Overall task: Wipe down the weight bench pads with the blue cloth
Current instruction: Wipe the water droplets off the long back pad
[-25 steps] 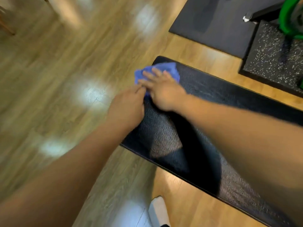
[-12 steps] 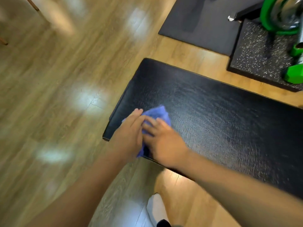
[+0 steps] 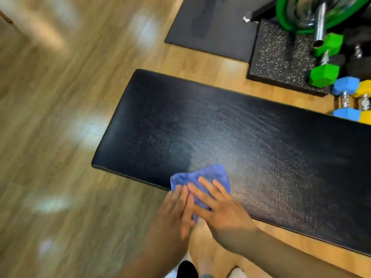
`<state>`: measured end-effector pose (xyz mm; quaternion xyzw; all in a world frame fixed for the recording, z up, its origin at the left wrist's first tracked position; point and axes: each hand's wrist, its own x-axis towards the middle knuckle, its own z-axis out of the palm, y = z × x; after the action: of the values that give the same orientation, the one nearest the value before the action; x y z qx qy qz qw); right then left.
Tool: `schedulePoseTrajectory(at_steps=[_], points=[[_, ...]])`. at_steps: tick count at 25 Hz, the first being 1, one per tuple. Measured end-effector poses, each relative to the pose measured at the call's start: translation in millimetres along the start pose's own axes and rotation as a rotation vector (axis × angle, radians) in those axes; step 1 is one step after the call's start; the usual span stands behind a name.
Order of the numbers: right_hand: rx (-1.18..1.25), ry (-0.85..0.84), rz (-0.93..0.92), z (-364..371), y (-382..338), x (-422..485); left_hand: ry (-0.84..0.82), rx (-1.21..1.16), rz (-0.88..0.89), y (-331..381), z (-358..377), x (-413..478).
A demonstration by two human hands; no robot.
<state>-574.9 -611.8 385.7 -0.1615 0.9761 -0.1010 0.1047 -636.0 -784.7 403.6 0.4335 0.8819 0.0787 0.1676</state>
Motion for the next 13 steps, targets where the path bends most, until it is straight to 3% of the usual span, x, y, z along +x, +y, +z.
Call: schedulePoseTrajectory(at_steps=[4,6,8,10,13], points=[[-0.024,0.012,-0.078,-26.2,94.1,-3.7,0.021,0.102,-0.012,17.9,0.8,65.3],[-0.048,0.036,0.076,-46.0,160.3,19.0,0.094,0.221,-0.015,15.2,-17.2,142.4],[-0.052,0.048,0.253,-61.3,211.1,40.4,0.058,0.293,-0.034,19.1,-29.8,218.4],[0.039,0.092,0.421,-64.6,221.9,49.3,0.008,0.299,-0.044,36.2,-52.2,260.3],[0.078,0.235,0.548,-47.9,176.9,28.8,0.037,0.302,-0.014,55.3,-52.9,246.7]])
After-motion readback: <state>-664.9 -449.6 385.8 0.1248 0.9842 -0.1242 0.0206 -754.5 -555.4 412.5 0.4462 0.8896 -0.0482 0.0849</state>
